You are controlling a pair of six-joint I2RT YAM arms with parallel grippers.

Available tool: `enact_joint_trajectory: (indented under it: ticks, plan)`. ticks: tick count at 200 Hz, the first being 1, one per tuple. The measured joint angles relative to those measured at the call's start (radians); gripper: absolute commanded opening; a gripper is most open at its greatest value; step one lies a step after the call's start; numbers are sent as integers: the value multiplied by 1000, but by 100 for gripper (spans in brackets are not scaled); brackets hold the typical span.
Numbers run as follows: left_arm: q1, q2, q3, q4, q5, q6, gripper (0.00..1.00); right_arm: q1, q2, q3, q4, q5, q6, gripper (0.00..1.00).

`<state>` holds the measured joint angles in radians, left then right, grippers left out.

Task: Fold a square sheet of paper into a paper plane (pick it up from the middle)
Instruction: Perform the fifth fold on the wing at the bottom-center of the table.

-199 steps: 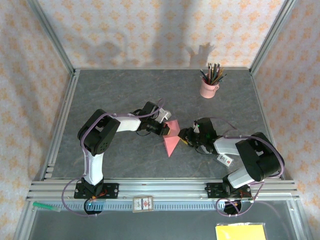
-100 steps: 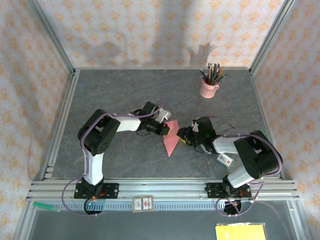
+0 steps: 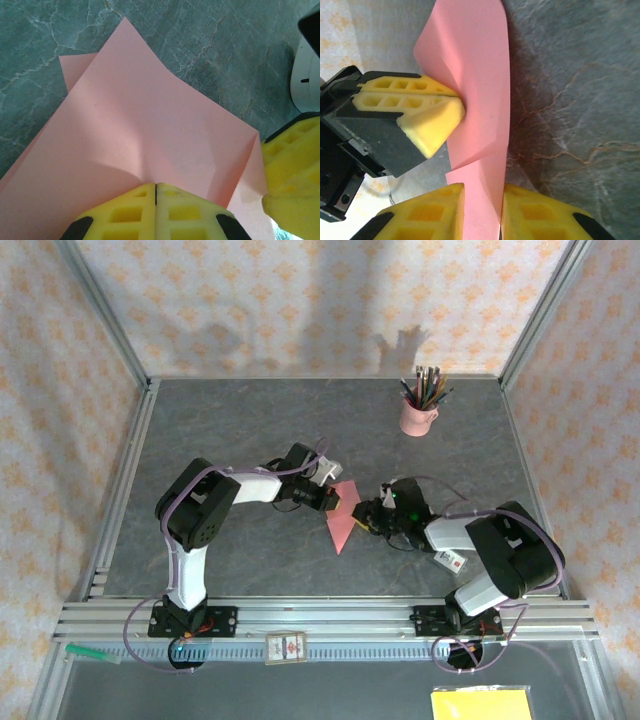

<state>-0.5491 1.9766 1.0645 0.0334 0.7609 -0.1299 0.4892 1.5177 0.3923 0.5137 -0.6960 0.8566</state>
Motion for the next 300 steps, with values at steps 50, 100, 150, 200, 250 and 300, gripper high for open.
enact_joint_trajectory:
  ticks: [50, 100, 150, 200, 250, 300]
  plan:
    - [0, 0, 0, 0, -1, 0, 4, 23, 19, 0, 11, 0, 0, 20]
    - [0, 0, 0, 0, -1, 0, 4, 27, 42, 3, 10, 0, -13, 17]
    - [0, 0, 0, 0, 0, -4, 6, 27, 50, 29, 3, 15, -48, 6]
    - [0, -3, -6, 16, 21, -71, 13, 27, 48, 33, -54, 46, -103, 0]
    - [-1, -75, -72, 54, 20, -197, 20, 42, -9, 61, -149, 116, -214, 0]
    - [-1, -228, -185, 176, -9, -423, 19, 74, -55, 89, -223, 228, -320, 0]
